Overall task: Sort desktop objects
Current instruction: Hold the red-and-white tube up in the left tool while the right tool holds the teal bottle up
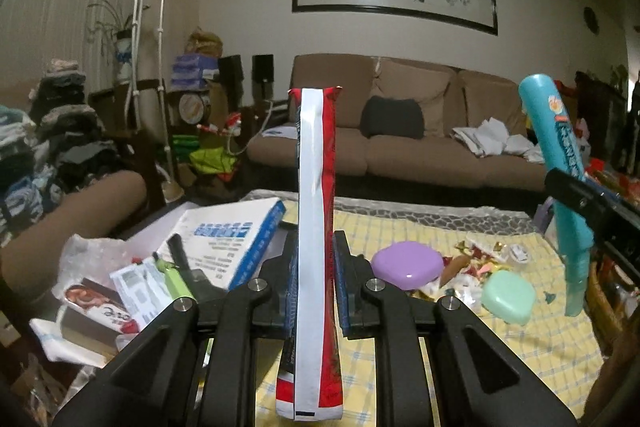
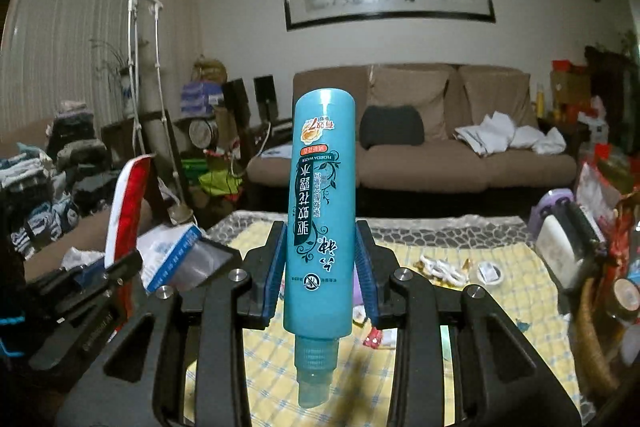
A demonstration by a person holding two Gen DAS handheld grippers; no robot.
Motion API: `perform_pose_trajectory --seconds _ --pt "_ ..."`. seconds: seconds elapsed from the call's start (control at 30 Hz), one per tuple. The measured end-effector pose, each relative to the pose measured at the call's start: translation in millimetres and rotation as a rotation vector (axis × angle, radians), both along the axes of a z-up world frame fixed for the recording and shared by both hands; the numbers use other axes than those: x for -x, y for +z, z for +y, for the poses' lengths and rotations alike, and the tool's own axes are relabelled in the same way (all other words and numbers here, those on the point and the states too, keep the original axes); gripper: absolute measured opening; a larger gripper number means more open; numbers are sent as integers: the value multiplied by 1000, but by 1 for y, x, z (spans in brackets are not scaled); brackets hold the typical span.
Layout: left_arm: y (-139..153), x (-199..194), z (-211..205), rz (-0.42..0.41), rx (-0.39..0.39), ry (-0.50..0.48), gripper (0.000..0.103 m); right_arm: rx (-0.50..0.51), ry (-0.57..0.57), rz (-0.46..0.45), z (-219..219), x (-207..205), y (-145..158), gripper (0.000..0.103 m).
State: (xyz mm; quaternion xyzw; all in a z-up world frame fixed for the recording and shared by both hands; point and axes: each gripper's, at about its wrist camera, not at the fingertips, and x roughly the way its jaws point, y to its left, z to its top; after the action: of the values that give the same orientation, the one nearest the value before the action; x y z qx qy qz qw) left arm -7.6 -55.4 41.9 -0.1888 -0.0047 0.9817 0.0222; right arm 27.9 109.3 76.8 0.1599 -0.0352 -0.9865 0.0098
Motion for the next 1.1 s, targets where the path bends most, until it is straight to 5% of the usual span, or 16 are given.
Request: perform_pose_trajectory --seconds 0.57,1.1 --pt "18 -27 -46 30 -17 86 15 -51 99 31 -51 -14 18 31" --pt "31 -51 -103 39 -39 185 15 28 255 49 -101 -21 23 31"
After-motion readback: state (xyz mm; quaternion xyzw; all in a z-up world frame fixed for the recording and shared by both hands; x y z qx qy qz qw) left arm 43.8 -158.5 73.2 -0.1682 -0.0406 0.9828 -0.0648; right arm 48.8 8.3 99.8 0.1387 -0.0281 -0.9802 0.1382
